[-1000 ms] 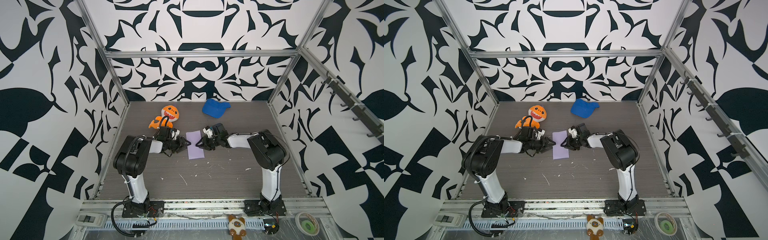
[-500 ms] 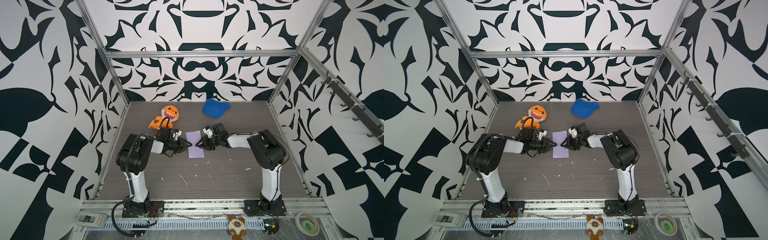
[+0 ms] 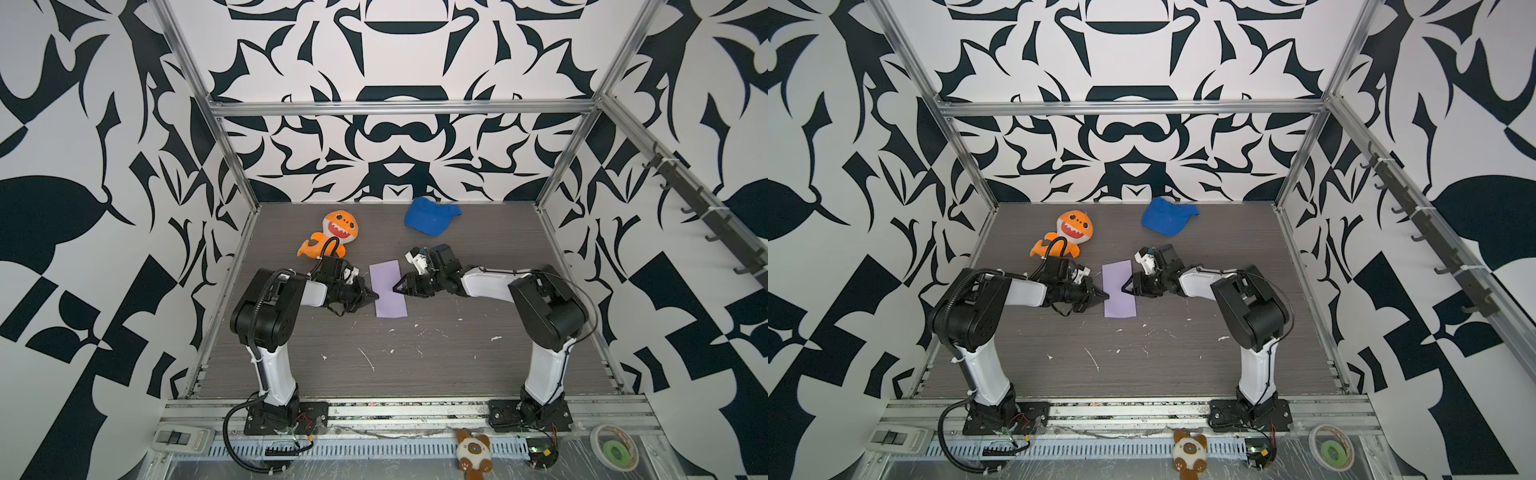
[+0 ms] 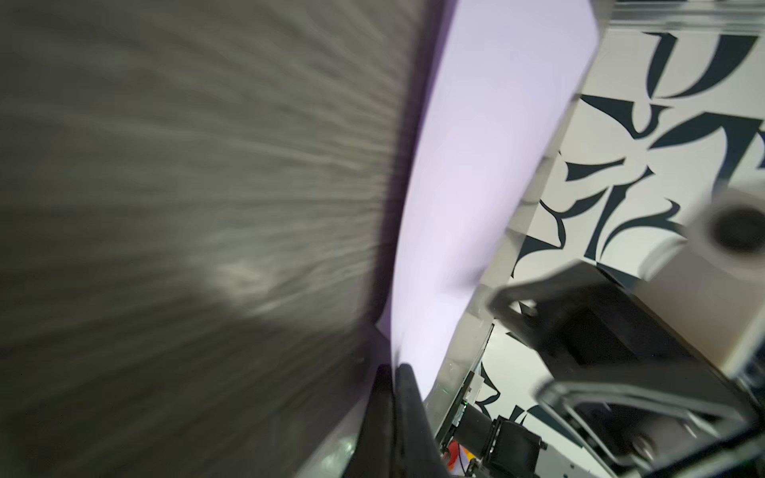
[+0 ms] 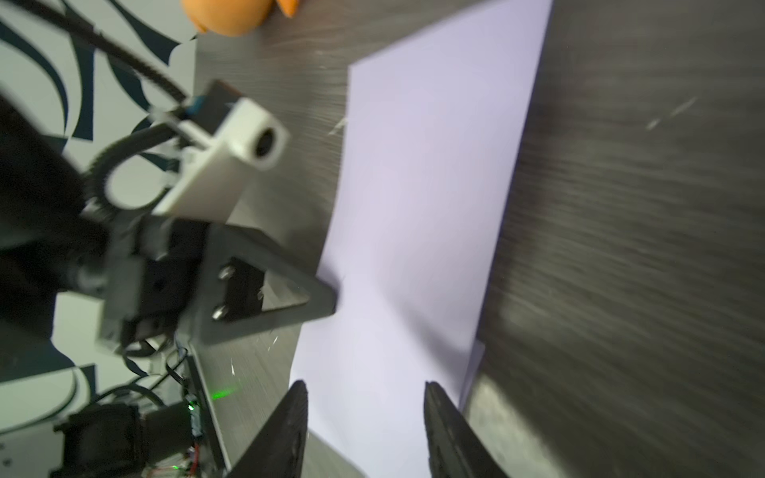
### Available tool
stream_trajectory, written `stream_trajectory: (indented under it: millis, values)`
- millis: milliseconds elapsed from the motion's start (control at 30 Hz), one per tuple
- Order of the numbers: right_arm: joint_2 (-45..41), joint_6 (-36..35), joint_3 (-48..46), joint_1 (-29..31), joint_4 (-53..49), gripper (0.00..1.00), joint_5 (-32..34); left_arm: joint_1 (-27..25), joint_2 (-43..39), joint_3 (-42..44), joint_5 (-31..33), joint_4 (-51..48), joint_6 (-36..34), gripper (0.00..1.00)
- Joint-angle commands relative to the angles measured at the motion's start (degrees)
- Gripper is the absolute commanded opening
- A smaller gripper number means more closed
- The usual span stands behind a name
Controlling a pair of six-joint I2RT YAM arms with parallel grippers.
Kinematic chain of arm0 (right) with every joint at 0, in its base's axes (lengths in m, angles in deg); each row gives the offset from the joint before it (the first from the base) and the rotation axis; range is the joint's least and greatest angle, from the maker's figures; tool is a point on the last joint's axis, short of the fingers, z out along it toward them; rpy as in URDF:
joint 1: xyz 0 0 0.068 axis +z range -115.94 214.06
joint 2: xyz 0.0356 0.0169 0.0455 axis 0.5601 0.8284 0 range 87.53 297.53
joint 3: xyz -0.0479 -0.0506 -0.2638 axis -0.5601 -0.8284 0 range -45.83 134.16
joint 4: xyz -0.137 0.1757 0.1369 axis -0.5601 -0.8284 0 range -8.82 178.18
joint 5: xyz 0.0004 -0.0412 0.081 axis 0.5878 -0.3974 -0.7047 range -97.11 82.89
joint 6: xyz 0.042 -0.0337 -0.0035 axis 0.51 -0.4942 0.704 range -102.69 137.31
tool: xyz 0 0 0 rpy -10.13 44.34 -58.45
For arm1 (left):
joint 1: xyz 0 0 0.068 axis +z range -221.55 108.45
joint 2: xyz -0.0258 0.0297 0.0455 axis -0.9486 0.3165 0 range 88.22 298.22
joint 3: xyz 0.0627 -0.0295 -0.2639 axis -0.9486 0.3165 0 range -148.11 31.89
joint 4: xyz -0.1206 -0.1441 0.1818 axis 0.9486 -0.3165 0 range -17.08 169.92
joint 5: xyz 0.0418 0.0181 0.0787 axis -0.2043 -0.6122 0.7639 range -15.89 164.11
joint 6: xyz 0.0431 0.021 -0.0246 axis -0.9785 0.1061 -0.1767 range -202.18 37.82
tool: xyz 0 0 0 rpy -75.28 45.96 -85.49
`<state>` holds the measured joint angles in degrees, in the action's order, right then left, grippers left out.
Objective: Fold a paper plane with a square sheet of paper (pick it up from the middle)
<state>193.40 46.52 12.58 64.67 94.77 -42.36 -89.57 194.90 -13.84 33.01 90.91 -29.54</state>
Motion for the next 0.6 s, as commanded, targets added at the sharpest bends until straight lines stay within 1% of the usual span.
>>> stream_trajectory:
  millis: [0, 133, 233, 400, 567]
  values:
    - [-7.0, -11.5, -3.1, 2.0, -1.8, 0.54, 9.2, -0.9, -2.6, -1.6, 2.5, -5.3, 3.3, 0.02]
    - [-12.9, -19.4, -8.0, 7.0, -0.5, 0.58, 22.4, -1.9, -3.7, -2.7, 3.9, -8.0, 4.9, 0.02]
    - [-16.2, -25.6, -12.1, 11.2, 4.3, 0.57, 28.3, -2.4, -4.5, -3.3, 4.4, -8.8, 6.5, 0.02]
    - [-16.0, -35.7, -14.7, 15.1, 8.2, 0.55, 28.7, -2.8, -5.4, -4.3, 5.0, -10.7, 8.6, 0.03]
    - [-13.5, -43.1, -15.6, 19.3, 13.3, 0.53, 34.9, -2.8, -6.0, -4.6, 5.6, -11.9, 11.1, 0.03]
